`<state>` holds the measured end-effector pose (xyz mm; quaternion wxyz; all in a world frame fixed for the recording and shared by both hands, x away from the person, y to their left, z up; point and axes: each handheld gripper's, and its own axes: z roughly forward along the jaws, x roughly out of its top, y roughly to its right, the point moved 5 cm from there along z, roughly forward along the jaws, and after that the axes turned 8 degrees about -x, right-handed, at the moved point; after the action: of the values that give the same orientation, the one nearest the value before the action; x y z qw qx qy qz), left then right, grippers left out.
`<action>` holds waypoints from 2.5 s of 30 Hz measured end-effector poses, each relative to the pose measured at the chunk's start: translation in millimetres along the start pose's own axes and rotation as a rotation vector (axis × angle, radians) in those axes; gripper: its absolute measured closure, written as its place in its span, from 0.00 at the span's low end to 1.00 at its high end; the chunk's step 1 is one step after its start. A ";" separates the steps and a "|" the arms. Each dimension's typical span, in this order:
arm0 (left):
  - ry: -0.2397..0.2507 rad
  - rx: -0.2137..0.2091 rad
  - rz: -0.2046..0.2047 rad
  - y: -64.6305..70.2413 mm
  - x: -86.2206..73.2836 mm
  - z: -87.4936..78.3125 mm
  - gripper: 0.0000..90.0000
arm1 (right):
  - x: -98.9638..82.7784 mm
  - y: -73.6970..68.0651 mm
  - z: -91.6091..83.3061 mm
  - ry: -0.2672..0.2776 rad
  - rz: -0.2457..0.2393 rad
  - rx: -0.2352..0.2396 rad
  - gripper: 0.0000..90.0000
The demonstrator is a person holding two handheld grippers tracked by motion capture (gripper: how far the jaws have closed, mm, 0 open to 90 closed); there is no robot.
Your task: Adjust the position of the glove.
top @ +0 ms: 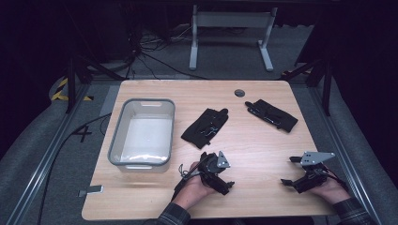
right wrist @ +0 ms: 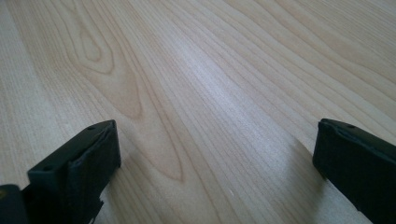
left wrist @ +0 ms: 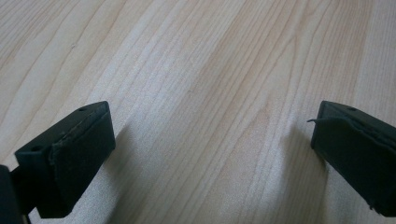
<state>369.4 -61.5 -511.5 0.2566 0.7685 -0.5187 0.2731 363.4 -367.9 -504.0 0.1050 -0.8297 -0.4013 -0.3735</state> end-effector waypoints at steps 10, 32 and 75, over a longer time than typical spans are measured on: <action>0.001 -0.003 0.003 0.4 -0.9 -0.8 0.00 | 7.4 1.7 -3.2 0.001 -0.003 0.011 0.22; -0.002 -0.015 0.015 1.8 -2.5 -1.9 0.00 | 53.3 45.4 2.0 0.046 0.049 -0.044 1.00; -0.005 -0.019 0.020 2.8 -4.1 -3.2 0.00 | 54.3 149.8 56.0 -0.024 0.171 -0.213 1.00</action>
<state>365.0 -57.6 -511.7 0.2599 0.7615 -0.5295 0.2687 526.5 -407.7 -486.1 0.0430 -0.8719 -0.2883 -0.3935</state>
